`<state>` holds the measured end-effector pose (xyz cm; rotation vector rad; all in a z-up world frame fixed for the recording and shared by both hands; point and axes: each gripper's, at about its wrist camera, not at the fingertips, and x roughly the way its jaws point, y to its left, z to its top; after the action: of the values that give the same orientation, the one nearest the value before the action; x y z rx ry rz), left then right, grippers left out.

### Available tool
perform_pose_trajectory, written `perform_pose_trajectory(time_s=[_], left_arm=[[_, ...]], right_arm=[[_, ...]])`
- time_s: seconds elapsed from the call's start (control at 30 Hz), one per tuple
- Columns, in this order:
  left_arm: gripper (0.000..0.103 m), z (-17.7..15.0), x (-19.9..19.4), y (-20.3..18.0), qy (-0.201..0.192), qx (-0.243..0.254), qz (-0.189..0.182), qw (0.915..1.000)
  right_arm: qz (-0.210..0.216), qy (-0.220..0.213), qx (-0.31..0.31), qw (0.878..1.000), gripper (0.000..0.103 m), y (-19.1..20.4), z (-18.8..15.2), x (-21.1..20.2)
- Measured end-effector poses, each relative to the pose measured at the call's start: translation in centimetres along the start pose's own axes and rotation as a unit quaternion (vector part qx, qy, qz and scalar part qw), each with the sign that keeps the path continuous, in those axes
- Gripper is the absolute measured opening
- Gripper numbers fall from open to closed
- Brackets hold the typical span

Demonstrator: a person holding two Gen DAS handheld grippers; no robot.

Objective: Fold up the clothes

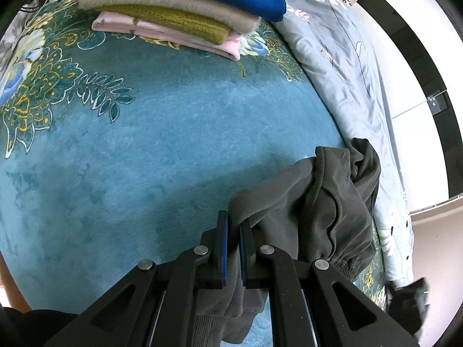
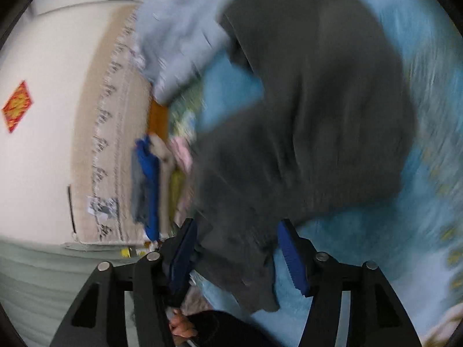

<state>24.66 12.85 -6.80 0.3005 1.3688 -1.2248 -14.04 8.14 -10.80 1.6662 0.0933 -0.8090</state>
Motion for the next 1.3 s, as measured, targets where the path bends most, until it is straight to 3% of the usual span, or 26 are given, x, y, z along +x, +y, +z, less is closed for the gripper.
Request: perform_pose_trajectory(time_s=[0.1,0.23,0.43,0.5,0.53,0.6,0.7,0.87,1.1,1.2,1.3], left_arm=[[0.005,0.0,0.0,0.1,0.0,-0.002,-0.001,1.0],[0.005,0.0,0.0,0.2,0.0,-0.005,-0.003,1.0],[0.005,0.1,0.4,0.6,0.003,-0.014,-0.008,0.9999],[0.005,0.2,0.5,0.7,0.005,-0.016,-0.008,0.9998],[0.005,0.2,0.6,0.8,0.006,-0.019,-0.009,0.9998],[0.005,0.3,0.8,1.0,0.009,-0.023,-0.011,0.9996],[0.005,0.4,0.9,1.1,0.011,-0.025,-0.012,0.9996],[0.005,0.4,1.0,1.3,0.014,-0.028,-0.016,0.9994],[0.005,0.1,1.1,-0.3,0.025,0.007,-0.025,0.9993],[0.006,0.4,0.7,-2.8,0.033,0.076,-0.01,0.9966],[0.005,1.0,0.0,-5.7,0.039,0.159,0.014,0.9864]], right_arm=[[-0.003,0.021,0.016,1.0,0.062,-0.9,-1.4,4.0],[-0.015,0.01,0.034,0.999,0.062,-1.5,-1.8,6.9],[0.019,-0.04,0.051,0.998,0.062,-1.1,-1.4,7.1],[0.033,-0.06,0.048,0.997,0.058,-0.7,-0.9,6.3],[0.035,-0.066,0.051,0.996,0.053,-0.7,-0.4,6.0],[0.043,-0.078,0.074,0.993,0.02,-1.1,0.7,5.3],[0.059,-0.094,0.081,0.991,0.012,-1.0,2.2,3.3],[0.083,-0.141,0.025,0.986,0.01,1.5,5.0,-4.2],[0.079,-0.246,-0.057,0.964,0.009,4.5,7.7,-19.1],[0.072,-0.285,-0.071,0.953,0.009,5.1,7.2,-24.0],[0.041,-0.302,-0.065,0.95,0.009,3.7,5.8,-27.2]])
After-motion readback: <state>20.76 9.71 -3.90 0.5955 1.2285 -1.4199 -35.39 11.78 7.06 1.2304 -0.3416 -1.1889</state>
